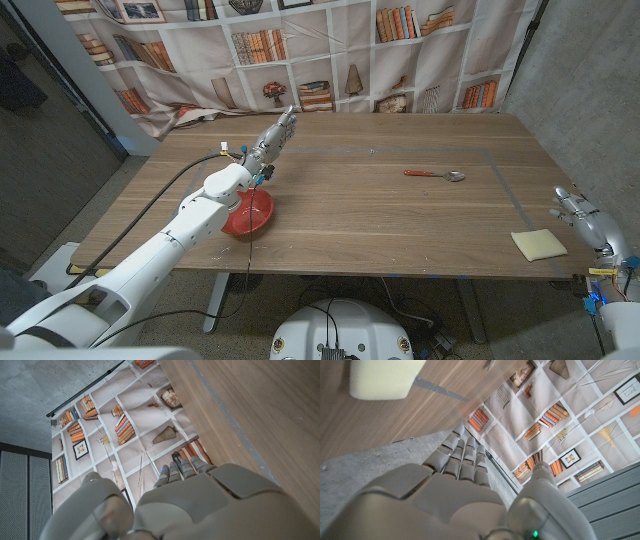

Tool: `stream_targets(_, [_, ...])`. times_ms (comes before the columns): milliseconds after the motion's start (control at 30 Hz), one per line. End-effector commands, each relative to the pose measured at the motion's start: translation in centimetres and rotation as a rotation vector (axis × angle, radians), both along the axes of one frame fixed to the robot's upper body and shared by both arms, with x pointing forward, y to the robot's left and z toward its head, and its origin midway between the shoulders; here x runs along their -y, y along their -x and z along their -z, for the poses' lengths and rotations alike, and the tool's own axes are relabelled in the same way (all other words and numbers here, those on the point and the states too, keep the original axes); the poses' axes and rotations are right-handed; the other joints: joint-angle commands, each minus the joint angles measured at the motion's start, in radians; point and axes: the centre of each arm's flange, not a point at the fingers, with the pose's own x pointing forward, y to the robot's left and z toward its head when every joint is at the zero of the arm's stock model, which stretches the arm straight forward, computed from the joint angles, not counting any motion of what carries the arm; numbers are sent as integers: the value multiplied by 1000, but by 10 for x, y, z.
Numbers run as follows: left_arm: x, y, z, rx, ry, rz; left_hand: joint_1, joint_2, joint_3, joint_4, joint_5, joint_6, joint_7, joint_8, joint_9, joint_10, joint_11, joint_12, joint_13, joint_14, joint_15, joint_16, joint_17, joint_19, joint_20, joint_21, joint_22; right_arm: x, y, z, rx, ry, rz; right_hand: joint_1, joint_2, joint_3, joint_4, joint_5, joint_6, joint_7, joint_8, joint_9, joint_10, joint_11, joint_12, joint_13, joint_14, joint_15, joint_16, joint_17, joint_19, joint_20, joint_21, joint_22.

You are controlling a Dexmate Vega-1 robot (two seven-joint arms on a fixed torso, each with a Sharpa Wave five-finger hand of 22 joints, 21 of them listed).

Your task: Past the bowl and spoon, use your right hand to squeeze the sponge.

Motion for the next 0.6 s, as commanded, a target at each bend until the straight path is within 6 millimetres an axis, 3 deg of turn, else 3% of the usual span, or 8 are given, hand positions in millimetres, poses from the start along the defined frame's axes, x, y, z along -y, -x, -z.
stream_targets(33, [4, -3, -4, 14, 4, 8, 6, 4, 0, -3, -3, 2, 0, -6, 3, 4, -2, -4, 3, 3, 2, -4, 3, 2, -5, -1, 2, 0, 1, 6, -84, 102, 139, 17, -2, 4, -8, -4, -6, -8, -5, 5, -4, 3, -2, 4, 7, 4, -4, 1, 3, -11, -6, 3])
stream_targets(600, [11, -7, -9, 13, -7, 28, 10, 7, -2, -4, -5, 3, 0, -8, 3, 3, -3, -7, 3, 2, 1, -5, 4, -3, 3, -3, 2, 4, -10, 13, -199, 282, 307, 53, -16, 7, -20, -2, -25, -24, -16, 7, -22, -6, -12, 6, -17, 7, -11, 1, -24, 1, -21, 2])
